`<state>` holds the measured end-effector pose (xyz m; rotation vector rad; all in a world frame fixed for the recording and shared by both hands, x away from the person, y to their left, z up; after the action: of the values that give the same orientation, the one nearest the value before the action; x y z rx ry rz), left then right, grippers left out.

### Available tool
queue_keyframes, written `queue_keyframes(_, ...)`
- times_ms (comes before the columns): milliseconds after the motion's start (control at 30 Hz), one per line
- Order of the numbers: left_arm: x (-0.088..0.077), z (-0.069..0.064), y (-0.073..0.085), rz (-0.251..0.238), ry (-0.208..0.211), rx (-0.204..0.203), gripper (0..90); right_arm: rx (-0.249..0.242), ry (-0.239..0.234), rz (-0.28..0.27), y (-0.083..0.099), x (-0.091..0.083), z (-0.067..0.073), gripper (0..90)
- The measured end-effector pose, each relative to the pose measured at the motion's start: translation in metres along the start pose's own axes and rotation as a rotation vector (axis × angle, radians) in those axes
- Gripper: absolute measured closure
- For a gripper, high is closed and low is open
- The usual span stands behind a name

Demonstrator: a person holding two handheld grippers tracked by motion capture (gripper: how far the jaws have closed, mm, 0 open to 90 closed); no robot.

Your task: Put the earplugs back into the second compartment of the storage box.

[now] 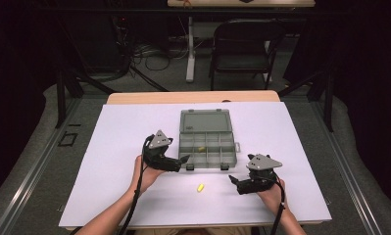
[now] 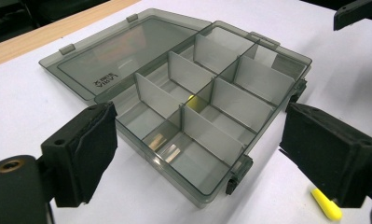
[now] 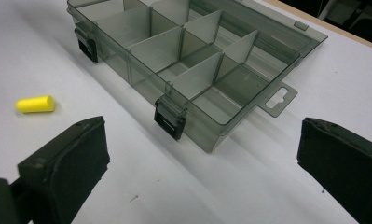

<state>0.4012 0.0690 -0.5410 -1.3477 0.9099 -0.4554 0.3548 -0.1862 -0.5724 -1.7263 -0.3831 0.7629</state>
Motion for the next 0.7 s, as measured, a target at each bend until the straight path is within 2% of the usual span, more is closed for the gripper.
queue_keyframes(267,0.002,-0.009,0.002,0.003,0.011,-0.005,8.2,-0.001,-0.002,0.004,0.000,0.000,0.002,1.2)
queue_keyframes(367,0.002,-0.015,0.005,0.012,0.011,0.018,6.1,0.007,0.000,0.003,0.000,-0.001,0.001,1.2)
queue_keyframes(433,0.001,-0.019,0.007,0.020,0.017,0.010,5.0,0.000,-0.001,0.003,0.000,-0.001,0.002,1.2)
queue_keyframes(567,-0.004,-0.031,0.012,0.031,0.033,0.043,4.3,-0.005,-0.005,0.005,0.000,0.000,0.003,1.2)
queue_keyframes(700,-0.003,-0.040,0.018,0.050,0.049,0.045,2.9,0.003,-0.002,0.010,0.001,0.002,0.002,1.4)
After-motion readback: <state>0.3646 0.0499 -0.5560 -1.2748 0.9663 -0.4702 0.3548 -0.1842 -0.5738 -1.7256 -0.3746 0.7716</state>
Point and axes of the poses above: each handheld gripper's, and its own axes: x roughly forward along the jaws, y roughly out of its underside, z roughly to its left, the point moved 7 cm from there along x, roughly forward along the jaws, and after that the axes turned 15 degrees about -z, right-handed, at the moved point
